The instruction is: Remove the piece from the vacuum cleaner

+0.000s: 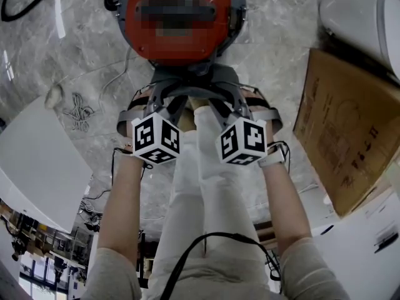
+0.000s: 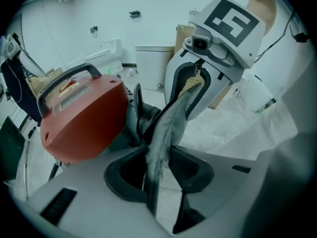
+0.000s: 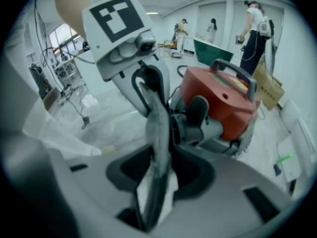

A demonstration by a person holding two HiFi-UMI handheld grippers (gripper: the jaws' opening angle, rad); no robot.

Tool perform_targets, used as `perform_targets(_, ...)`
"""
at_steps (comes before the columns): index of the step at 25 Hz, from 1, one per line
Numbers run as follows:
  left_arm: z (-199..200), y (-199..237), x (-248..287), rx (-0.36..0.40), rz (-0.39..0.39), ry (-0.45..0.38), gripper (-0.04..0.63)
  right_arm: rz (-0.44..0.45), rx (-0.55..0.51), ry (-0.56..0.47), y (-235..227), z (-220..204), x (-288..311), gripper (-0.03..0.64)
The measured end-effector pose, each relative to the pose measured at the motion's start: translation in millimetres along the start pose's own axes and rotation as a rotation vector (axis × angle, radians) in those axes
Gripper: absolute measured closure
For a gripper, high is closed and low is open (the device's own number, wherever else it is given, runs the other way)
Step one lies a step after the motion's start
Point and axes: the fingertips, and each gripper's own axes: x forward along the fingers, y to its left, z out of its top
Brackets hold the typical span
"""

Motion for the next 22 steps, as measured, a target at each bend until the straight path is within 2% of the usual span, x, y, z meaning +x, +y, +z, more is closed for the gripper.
perform_targets(5, -1, -2, 1, -0.037, 0.016, 0.003, 0.499, 0.002, 0.006, -0.003, 0, -1, 0, 0.489)
perform_targets(9, -3, -5, -1, -0.070, 0.019, 0.013, 0.534, -0.008, -0.021, -0.009, 4, -1, -2, 0.534)
perform_targets(12, -3, -7, -5, -0.091, 0.012, 0.011, 0.541, -0.029, -0.021, -0.018, 7, -1, -4, 0.561)
perform_targets(17, 3, -9, -12, -0.070, 0.009, 0.008, 0.554, -0.032, 0.077, -0.048, 4, -4, -7, 0.565)
perform_targets(20, 7, -10, -18, -0.077, 0.005, 0.005, 0.555, -0.028, 0.060, -0.040, 3, -7, -7, 0.566)
perform_targets(22, 9, -12, -20, -0.121, 0.000, -0.009, 0.557, -0.031, 0.040, -0.025, 0, -8, -7, 0.566)
